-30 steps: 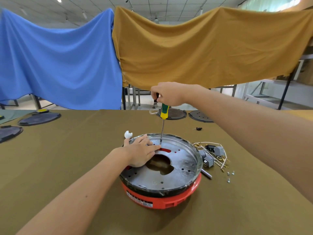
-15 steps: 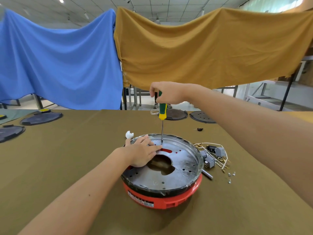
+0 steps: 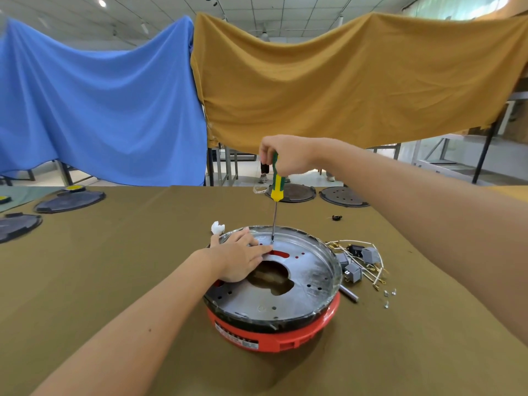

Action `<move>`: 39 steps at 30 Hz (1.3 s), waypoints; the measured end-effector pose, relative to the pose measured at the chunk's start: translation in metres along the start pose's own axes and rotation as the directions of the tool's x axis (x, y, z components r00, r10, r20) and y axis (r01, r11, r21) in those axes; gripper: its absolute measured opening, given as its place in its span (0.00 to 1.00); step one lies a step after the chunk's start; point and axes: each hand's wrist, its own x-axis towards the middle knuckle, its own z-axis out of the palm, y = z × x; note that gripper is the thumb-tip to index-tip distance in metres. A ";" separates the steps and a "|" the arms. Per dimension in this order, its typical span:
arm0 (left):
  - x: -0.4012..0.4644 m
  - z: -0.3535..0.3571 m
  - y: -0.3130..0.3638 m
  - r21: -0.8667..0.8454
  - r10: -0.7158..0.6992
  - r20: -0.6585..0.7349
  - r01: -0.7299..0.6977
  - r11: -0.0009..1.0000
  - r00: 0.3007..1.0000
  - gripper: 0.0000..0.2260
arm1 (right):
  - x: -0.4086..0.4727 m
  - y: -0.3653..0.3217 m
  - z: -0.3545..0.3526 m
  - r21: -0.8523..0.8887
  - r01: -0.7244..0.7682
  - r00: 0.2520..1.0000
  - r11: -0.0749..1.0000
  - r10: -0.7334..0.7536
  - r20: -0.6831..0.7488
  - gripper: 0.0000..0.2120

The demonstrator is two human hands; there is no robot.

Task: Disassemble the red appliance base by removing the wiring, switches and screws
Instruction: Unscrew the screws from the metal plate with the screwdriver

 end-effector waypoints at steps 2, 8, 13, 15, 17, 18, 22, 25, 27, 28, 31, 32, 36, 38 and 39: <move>0.000 0.000 0.000 -0.004 0.002 0.002 -0.002 1.000 1.000 0.21 | -0.001 0.000 0.001 -0.068 -0.017 1.000 0.998 0.018 0.014 0.11; 0.000 0.001 -0.001 -0.012 0.004 -0.007 -0.004 1.000 1.000 0.21 | 0.007 -0.001 0.014 -0.468 -0.071 0.991 0.881 0.007 -0.137 0.14; 0.001 0.003 -0.002 -0.015 -0.001 -0.013 0.000 1.000 1.000 0.21 | 0.000 -0.004 0.000 -0.017 0.059 0.998 0.998 -0.059 0.003 0.16; 0.002 0.003 -0.003 -0.017 0.006 -0.013 -0.006 1.000 1.000 0.21 | 0.001 -0.006 0.002 -0.143 0.017 1.000 0.990 -0.016 0.014 0.11; 0.003 0.003 -0.003 -0.017 0.013 -0.016 -0.013 1.000 1.000 0.21 | 0.003 -0.005 0.005 -0.344 -0.083 0.996 0.935 0.075 -0.037 0.15; 0.003 0.003 -0.004 -0.020 0.015 -0.018 -0.015 1.000 1.000 0.21 | 0.004 -0.003 0.007 -0.416 -0.117 0.993 0.902 0.091 -0.080 0.17; 0.004 0.004 -0.003 -0.023 0.009 -0.025 -0.009 1.000 1.000 0.20 | 0.004 0.001 0.005 -0.272 0.009 0.999 0.962 -0.022 -0.043 0.08; 0.004 0.003 -0.004 -0.024 0.007 -0.017 -0.007 1.000 1.000 0.20 | -0.002 0.003 -0.003 -0.036 0.035 0.999 0.999 -0.034 0.023 0.18; 0.005 0.003 -0.004 -0.023 0.009 -0.009 -0.009 1.000 1.000 0.20 | 0.000 0.005 -0.002 -0.109 -0.005 1.000 0.994 0.006 0.008 0.14; 0.005 0.003 -0.004 -0.019 0.008 -0.009 -0.009 1.000 1.000 0.20 | 0.002 0.006 -0.001 -0.165 -0.034 0.999 0.986 0.033 -0.006 0.14; 0.004 0.003 -0.003 -0.007 0.005 -0.009 -0.005 1.000 1.000 0.21 | 0.004 0.011 0.003 -0.409 -0.098 0.995 0.907 0.082 -0.056 0.20; 0.004 0.003 -0.003 -0.001 0.005 -0.011 -0.005 1.000 1.000 0.21 | 0.005 0.014 0.005 -0.449 -0.092 0.995 0.889 0.068 -0.069 0.17; 0.005 0.004 -0.004 0.010 0.009 -0.020 -0.009 1.000 1.000 0.21 | -0.001 0.020 -0.001 -0.038 -0.054 0.998 0.998 0.052 -0.037 0.15; 0.005 0.005 -0.004 0.010 0.009 -0.019 -0.009 1.000 1.000 0.21 | -0.007 0.020 -0.005 0.145 -0.048 0.998 0.988 0.052 -0.024 0.19; 0.006 0.005 -0.004 0.013 0.011 -0.019 -0.011 1.000 1.000 0.21 | -0.008 0.019 -0.004 0.156 -0.059 0.998 0.986 0.064 -0.024 0.17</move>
